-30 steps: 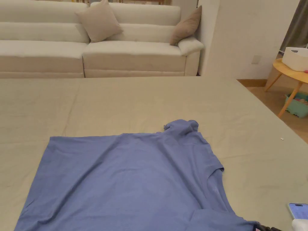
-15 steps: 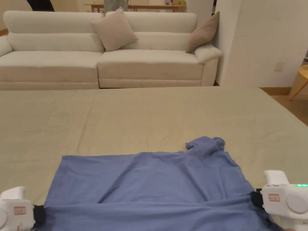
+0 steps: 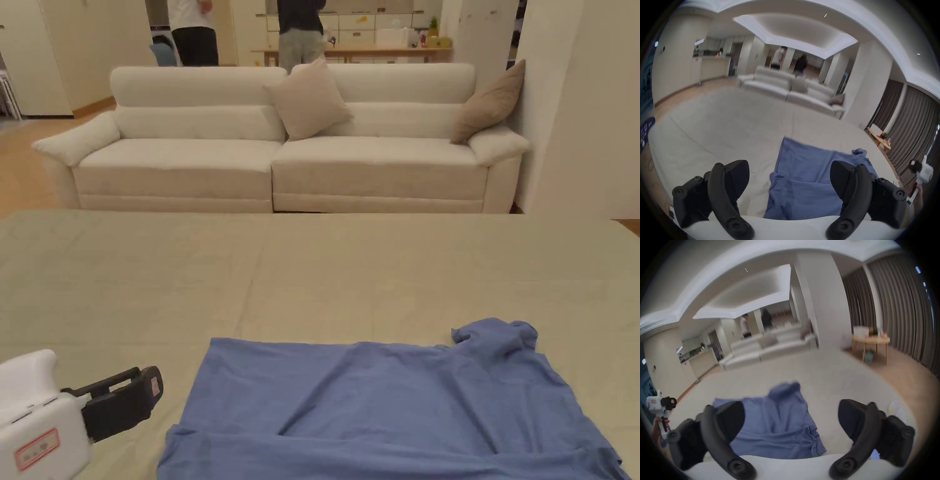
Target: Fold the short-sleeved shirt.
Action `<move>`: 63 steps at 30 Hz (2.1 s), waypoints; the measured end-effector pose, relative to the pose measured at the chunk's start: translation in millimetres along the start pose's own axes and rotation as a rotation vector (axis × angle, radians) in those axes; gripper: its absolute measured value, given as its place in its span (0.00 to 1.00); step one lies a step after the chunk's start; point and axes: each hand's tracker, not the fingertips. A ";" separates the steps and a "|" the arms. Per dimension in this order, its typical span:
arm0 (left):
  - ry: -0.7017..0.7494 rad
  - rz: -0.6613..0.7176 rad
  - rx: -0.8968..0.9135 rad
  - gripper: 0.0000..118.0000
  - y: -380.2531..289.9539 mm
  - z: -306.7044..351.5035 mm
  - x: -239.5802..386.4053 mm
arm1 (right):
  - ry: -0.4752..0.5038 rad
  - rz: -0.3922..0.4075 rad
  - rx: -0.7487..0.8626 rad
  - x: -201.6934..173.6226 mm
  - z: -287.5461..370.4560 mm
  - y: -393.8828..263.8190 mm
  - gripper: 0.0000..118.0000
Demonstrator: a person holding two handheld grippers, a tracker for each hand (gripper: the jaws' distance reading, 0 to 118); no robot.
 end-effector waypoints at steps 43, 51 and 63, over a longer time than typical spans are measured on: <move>0.038 -0.129 -0.611 0.06 -117.4 -111.1 -21.7 | -0.099 -0.088 -0.152 -4.8 49.3 -28.0 0.00; -0.011 -0.096 -0.506 0.06 -80.6 -82.9 -11.8 | -0.067 -0.095 -0.426 60.7 -10.7 -135.3 0.93; 0.001 -0.057 -0.494 0.06 -76.2 -84.8 -0.7 | -0.065 -0.113 -0.587 39.7 -53.2 -177.9 0.03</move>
